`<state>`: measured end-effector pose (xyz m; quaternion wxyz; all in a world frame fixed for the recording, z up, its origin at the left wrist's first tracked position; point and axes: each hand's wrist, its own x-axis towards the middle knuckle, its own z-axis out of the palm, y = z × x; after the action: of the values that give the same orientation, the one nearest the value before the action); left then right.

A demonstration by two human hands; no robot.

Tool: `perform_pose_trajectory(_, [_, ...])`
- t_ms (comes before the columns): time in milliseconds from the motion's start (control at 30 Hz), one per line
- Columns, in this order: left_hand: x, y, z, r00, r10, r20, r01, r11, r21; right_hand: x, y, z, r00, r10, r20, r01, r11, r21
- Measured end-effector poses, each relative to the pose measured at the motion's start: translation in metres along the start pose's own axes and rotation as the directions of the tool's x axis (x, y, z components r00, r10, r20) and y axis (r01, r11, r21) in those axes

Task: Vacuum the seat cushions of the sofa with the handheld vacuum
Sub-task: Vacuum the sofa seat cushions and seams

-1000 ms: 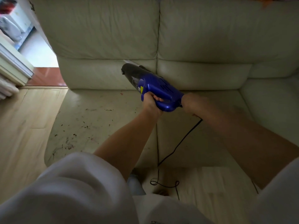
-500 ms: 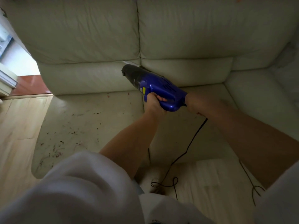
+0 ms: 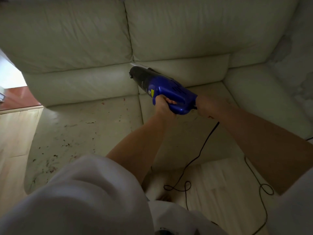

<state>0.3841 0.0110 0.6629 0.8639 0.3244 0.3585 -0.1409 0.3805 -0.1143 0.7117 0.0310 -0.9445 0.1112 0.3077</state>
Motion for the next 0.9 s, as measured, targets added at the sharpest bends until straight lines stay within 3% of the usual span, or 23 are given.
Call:
perform_pose_trajectory(233, [-0.009,-0.005,0.000,0.999,0.027,0.023,-0.026,0.999,-0.022,-0.008,0.011,0.016,0.997,-0.057,0.055,0.054,0.997,0.049])
perform_pose_trajectory(433, [-0.024,-0.003,-0.027,0.995,0.097,-0.002,-0.096,0.989,-0.109,-0.017,-0.005,0.023,0.985,-0.162,0.066,0.166,0.985,-0.050])
perform_pose_trajectory(700, [-0.045,0.076,-0.105,0.959,0.251,-0.135,-0.278,0.929,-0.245,-0.039,-0.121,0.030,0.904,-0.414,0.107,0.423,0.832,-0.360])
perform_pose_trajectory(900, [-0.049,0.142,-0.169,0.921,0.316,-0.228,-0.373,0.884,-0.282,-0.054,-0.215,0.038,0.847,-0.506,0.167,0.527,0.753,-0.393])
